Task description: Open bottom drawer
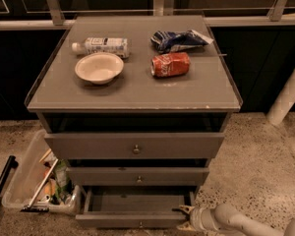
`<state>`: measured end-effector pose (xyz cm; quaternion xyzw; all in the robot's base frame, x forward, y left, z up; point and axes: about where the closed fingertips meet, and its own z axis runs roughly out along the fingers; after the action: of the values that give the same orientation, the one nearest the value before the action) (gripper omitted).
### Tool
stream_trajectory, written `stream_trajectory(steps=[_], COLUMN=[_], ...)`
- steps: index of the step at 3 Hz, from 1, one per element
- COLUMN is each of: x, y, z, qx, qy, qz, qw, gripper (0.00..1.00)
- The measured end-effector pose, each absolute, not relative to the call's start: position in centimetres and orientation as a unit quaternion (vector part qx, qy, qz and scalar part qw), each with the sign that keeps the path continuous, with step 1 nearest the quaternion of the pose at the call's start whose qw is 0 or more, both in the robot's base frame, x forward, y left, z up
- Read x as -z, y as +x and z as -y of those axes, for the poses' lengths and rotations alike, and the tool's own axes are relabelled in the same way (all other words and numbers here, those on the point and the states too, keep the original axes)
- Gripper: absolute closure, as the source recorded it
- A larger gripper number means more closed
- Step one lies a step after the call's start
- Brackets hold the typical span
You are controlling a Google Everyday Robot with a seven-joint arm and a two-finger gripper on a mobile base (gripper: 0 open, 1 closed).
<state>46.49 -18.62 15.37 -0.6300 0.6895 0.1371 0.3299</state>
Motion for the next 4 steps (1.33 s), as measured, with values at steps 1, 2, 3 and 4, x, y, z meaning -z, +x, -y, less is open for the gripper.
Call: stream_trajectory(steps=[1,2,3,4], x=[-14.50,-14.82,-14.96,-15.12], y=[43.73,43.69,43.01,43.00], z=[18.72,18.73,18.99,18.99], qx=[-0.152,-0.152,-0.153,-0.153], qy=[-0.634,-0.634,-0.635,-0.635], qz=[-0.682,-0.682,-0.682,-0.682], qw=[0.331,0.331,0.330,0.330], gripper=[0.14,0.38,0.61,0.84])
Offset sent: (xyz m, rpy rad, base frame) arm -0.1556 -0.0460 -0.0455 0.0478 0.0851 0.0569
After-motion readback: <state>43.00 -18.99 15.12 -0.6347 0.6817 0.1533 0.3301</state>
